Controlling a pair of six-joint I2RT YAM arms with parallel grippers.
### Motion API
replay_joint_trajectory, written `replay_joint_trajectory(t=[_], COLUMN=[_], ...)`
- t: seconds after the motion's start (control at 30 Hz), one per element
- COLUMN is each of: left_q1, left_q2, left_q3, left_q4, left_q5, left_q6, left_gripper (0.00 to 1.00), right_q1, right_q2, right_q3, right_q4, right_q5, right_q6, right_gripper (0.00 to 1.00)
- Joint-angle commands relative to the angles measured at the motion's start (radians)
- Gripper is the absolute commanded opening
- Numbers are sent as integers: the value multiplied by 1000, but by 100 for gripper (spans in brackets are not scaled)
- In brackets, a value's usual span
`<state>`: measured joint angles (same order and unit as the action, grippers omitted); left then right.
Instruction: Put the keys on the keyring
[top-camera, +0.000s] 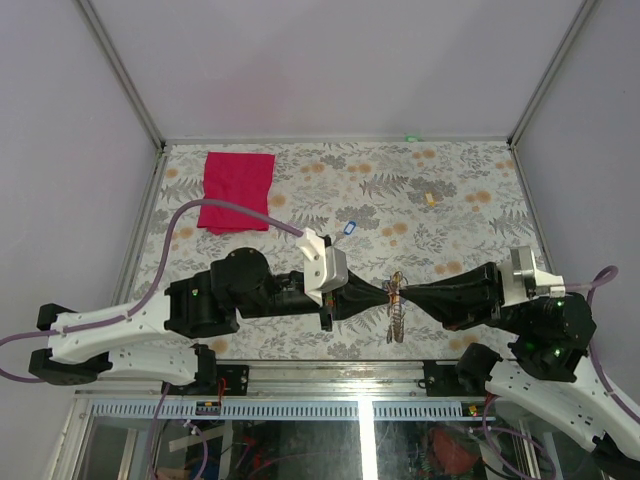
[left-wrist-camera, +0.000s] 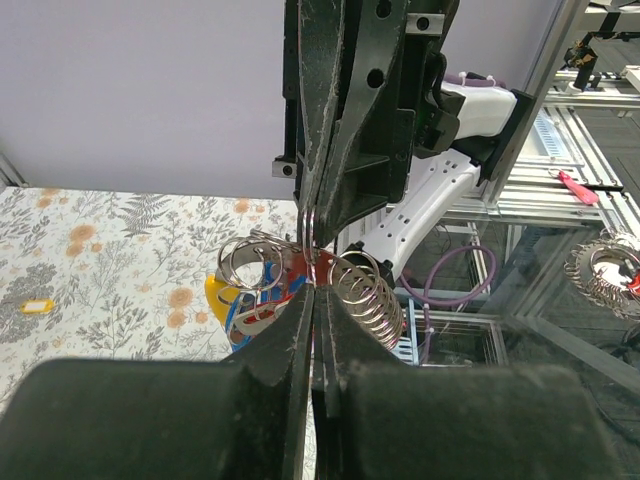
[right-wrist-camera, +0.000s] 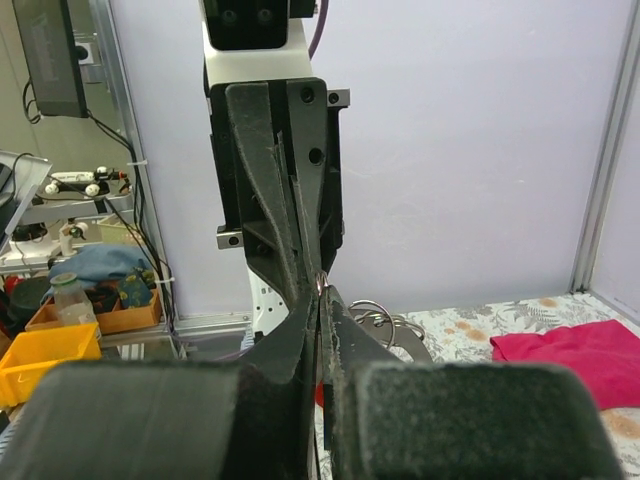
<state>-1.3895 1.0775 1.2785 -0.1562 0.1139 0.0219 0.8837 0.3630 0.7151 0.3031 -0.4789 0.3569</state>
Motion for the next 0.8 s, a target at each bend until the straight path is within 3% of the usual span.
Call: replay_joint_trajectory(t=[0.0,0.17,0.77], left_q1=[-3,-3,-3], left_q2=[-56,-89,-104], left_q3=[-30,-78,-80], left_q4=[48,106,189], left_q5=[-12,-34,-46], left_q6=[-16,-28,-27], left_gripper=[0,1,27], right_q1=[-2,-2,-1], right_q2=[-41,-58,-7], right_q3=[5,-17,39], right_q4=[177,198,139], right_q5=[129,165,42], right_q6=[11,22,-12], right_gripper=[0,0,0])
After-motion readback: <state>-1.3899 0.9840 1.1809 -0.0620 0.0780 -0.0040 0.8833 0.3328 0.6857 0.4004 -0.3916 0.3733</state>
